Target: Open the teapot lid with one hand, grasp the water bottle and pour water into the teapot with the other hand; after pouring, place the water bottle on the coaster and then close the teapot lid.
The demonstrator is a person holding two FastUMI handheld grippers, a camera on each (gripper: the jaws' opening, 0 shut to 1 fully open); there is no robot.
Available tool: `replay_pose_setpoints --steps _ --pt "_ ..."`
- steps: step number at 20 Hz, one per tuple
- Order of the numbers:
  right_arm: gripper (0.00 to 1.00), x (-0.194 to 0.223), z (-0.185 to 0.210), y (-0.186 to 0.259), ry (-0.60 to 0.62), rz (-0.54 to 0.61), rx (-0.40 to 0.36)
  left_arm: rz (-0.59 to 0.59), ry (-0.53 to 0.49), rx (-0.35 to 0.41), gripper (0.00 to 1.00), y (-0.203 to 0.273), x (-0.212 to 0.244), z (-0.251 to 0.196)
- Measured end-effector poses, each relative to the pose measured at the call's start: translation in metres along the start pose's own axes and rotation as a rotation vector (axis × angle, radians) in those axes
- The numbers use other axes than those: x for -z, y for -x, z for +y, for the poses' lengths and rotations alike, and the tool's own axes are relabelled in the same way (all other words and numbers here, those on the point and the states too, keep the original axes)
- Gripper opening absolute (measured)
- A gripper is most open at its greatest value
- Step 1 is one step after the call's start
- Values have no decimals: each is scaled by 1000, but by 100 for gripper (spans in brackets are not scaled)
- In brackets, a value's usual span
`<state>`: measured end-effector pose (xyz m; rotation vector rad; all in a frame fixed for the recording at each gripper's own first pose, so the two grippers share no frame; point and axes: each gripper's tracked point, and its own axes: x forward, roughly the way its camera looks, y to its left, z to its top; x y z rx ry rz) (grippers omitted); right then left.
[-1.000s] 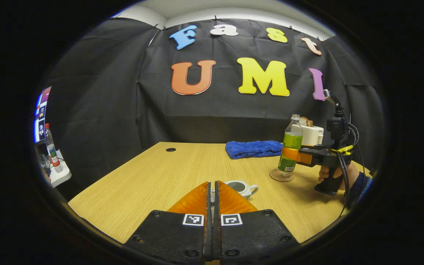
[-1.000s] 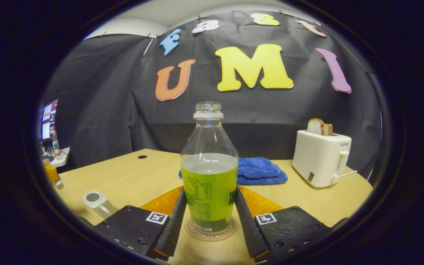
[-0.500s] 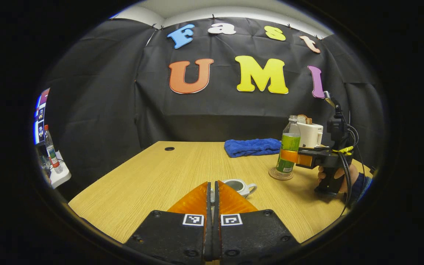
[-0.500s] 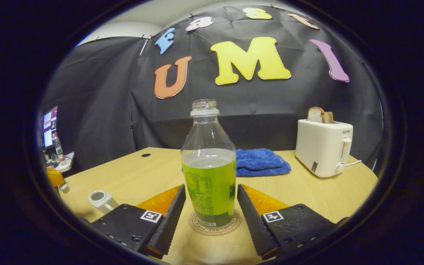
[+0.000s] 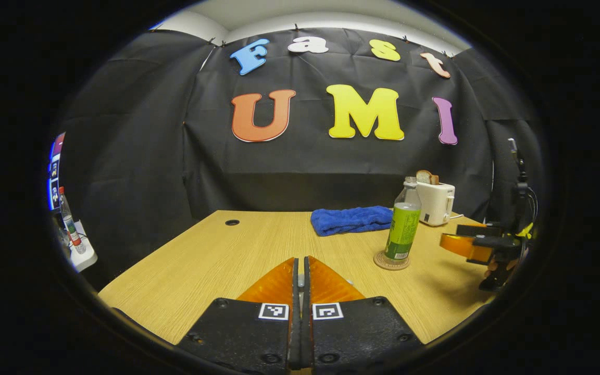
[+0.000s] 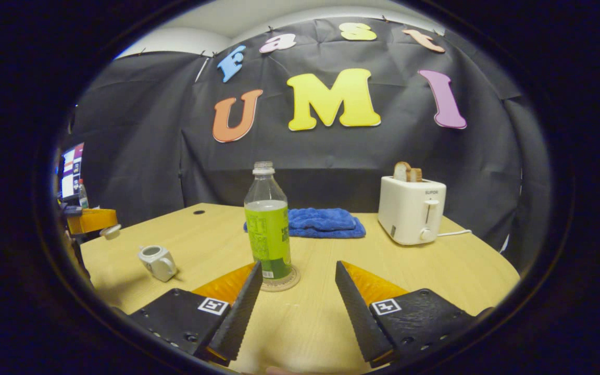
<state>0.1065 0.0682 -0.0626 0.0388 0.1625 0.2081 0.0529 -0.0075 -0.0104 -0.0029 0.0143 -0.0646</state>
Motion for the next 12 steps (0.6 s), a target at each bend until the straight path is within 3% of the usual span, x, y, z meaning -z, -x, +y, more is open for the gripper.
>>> replay_pose_setpoints --steps 6,12 --pt "84 6 -13 57 -12 -25 -6 5 8 32 3 -34 8 -17" --pt "84 6 -18 77 4 -36 -8 61 36 13 3 -57 35 -16"
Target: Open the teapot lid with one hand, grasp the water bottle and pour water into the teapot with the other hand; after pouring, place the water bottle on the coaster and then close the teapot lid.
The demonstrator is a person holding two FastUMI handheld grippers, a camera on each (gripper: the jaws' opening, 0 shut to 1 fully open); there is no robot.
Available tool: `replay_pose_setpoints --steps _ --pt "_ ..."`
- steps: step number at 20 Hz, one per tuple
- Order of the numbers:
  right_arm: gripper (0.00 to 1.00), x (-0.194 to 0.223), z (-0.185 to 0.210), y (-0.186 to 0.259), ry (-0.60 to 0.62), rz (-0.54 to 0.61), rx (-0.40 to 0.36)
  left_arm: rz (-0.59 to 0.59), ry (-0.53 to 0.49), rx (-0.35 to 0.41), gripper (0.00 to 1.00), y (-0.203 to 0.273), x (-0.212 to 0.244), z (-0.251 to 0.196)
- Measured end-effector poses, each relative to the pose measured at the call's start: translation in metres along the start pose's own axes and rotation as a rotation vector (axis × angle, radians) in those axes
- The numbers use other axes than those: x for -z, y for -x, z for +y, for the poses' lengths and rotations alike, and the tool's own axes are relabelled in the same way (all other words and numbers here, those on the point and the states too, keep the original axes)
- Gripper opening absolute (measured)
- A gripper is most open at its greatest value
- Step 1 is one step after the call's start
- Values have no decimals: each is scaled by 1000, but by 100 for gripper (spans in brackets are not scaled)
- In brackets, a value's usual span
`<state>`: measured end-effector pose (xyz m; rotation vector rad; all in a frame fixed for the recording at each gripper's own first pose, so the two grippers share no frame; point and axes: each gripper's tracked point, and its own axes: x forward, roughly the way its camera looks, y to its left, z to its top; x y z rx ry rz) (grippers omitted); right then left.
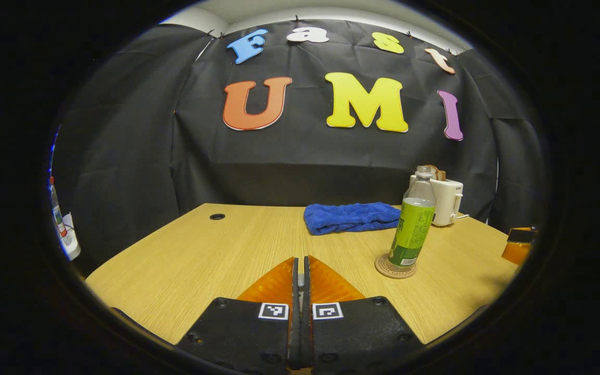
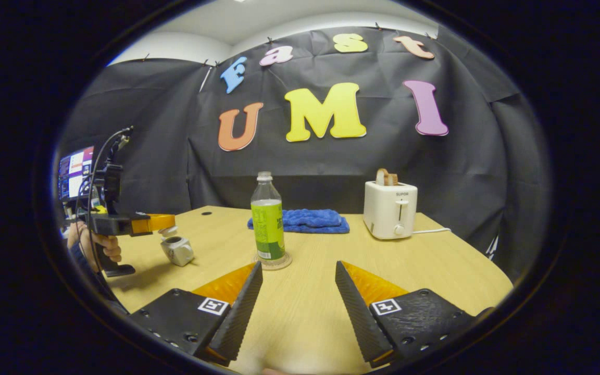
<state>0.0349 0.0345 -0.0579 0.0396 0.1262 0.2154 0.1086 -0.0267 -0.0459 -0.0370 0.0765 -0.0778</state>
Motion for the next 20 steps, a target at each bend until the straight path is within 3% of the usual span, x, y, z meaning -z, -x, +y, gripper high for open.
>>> replay_pose_setpoints --steps 3,10,14,20 --pt "84 1 -2 3 10 -1 5 46 0 -15 3 -5 22 1" --pt "85 6 -4 17 13 5 13 30 -17 -61 4 -8 17 1" --pt "84 7 -13 28 14 6 42 44 9 -39 5 -2 19 -9" --pt "84 8 -24 41 13 8 83 70 -12 0 22 9 20 -23"
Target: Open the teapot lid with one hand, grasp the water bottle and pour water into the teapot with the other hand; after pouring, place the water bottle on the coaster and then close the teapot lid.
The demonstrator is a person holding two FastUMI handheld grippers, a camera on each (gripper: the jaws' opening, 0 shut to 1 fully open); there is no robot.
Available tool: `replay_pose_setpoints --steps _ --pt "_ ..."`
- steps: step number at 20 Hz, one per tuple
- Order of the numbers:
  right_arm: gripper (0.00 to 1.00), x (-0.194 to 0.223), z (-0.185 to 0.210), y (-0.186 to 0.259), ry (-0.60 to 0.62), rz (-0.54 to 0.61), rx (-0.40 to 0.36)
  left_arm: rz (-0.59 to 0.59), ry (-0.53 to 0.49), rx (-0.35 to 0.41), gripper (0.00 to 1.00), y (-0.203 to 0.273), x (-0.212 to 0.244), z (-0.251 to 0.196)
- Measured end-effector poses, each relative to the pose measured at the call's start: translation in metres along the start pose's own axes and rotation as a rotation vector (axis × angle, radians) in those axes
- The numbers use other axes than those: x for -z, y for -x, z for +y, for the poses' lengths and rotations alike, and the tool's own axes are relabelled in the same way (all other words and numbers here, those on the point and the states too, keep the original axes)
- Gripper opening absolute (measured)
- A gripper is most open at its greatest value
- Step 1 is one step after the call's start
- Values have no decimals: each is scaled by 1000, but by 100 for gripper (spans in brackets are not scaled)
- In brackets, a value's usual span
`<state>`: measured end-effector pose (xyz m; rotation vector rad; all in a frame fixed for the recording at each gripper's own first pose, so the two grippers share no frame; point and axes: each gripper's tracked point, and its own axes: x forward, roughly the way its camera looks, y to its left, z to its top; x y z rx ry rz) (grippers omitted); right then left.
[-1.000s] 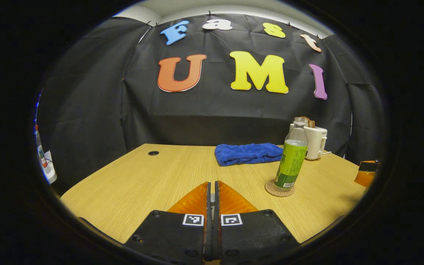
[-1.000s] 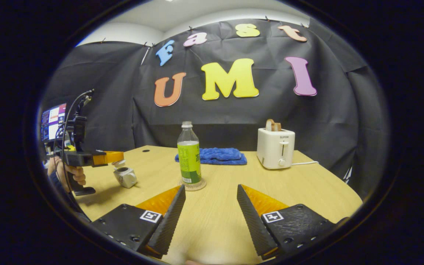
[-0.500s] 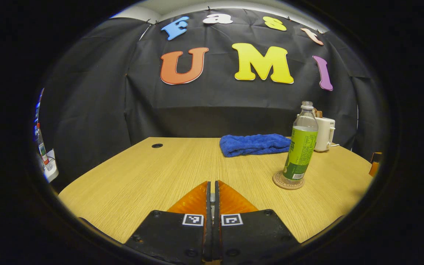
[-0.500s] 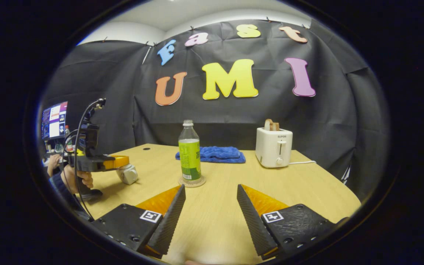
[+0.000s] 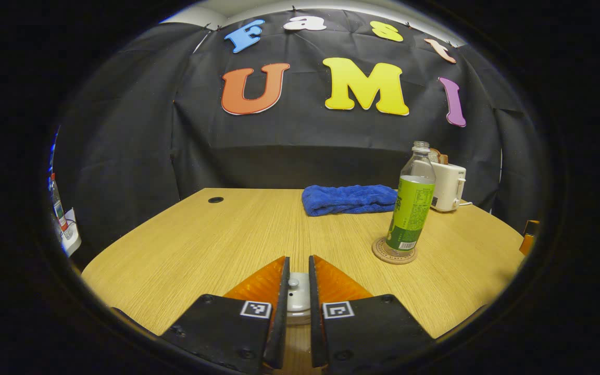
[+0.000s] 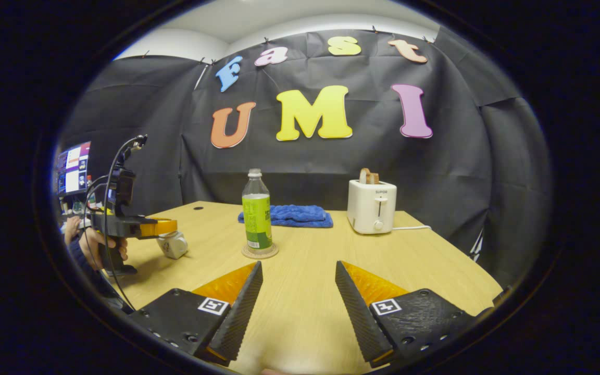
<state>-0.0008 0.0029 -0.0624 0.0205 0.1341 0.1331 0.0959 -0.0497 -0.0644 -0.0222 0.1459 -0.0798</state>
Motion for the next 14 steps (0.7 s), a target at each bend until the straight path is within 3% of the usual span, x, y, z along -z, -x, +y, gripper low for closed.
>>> replay_pose_setpoints --steps 1,4,6,9,12,14 --pt "84 -2 -1 2 0 -3 8 5 -3 1 36 2 0 -1" --pt "85 -11 -5 4 6 -20 31 3 -13 -34 60 9 -5 3" --pt "84 -19 -5 6 3 -32 41 -16 -5 -20 64 16 -13 -1" --pt "84 -32 -5 10 2 -53 57 -30 37 -4 79 30 -26 -5" --pt "85 -44 -7 15 -11 -72 87 -59 34 -5 80 50 -41 -7" --pt "92 -55 -5 20 -16 -88 100 -86 19 -3 87 66 -54 -10"
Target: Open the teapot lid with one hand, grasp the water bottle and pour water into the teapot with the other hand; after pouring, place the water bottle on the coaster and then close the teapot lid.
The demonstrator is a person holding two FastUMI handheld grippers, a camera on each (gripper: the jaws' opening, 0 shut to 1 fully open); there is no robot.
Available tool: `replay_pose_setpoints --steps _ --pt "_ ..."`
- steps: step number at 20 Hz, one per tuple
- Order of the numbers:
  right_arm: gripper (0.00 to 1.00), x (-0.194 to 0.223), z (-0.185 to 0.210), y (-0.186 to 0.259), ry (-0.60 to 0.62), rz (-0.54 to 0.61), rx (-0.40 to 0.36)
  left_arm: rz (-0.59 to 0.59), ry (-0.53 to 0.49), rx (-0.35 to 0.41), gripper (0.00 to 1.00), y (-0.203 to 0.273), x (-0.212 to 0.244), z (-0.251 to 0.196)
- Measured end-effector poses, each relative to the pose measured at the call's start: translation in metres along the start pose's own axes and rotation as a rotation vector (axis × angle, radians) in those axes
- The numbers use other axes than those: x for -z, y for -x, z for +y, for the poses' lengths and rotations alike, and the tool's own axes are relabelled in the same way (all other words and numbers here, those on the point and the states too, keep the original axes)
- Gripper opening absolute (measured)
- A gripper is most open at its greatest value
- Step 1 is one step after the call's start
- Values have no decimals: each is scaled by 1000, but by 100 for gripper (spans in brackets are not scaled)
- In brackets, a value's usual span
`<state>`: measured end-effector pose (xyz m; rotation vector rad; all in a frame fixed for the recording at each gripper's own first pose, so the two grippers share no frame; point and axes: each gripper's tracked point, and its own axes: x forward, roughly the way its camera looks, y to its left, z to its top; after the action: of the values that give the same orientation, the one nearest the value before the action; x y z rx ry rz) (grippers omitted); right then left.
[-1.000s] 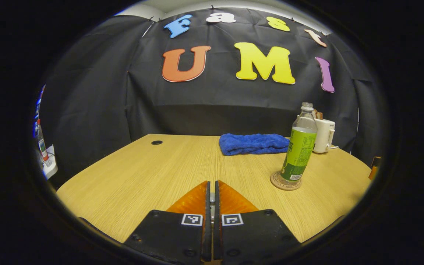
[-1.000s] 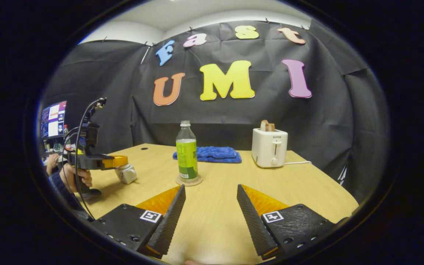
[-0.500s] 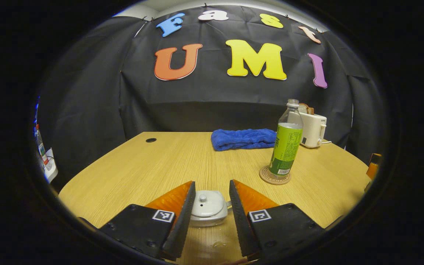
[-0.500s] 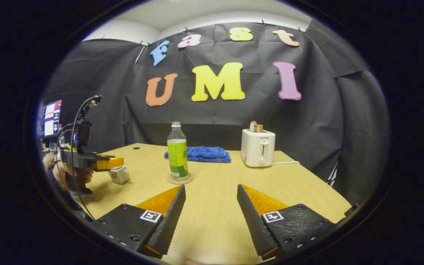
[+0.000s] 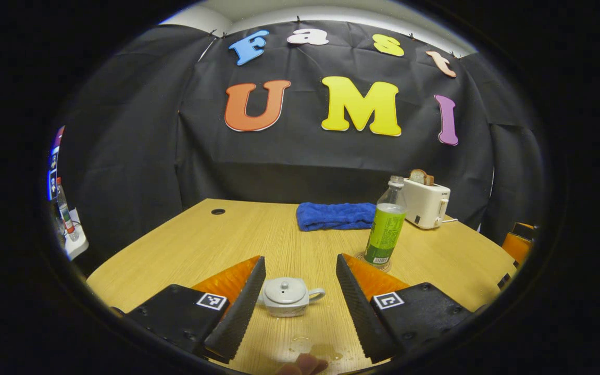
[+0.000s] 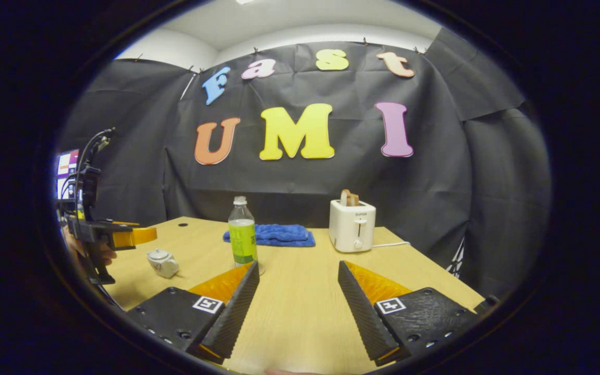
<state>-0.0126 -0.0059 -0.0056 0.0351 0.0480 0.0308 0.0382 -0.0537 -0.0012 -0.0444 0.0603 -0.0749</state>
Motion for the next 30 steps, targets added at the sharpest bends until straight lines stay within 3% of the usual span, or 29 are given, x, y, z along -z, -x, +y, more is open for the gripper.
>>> replay_pose_setpoints --steps 9,13,18,30 --pt "94 -49 8 27 58 -91 25 -104 -81 -10 90 67 -46 -16" --pt "94 -59 8 37 79 -107 46 -94 -95 -18 90 86 -42 -28" --pt "94 -63 -4 38 66 -120 79 -121 -126 -40 90 93 -41 -36" --pt "94 -38 -16 20 4 -57 56 -122 -108 -47 90 71 -24 -42"
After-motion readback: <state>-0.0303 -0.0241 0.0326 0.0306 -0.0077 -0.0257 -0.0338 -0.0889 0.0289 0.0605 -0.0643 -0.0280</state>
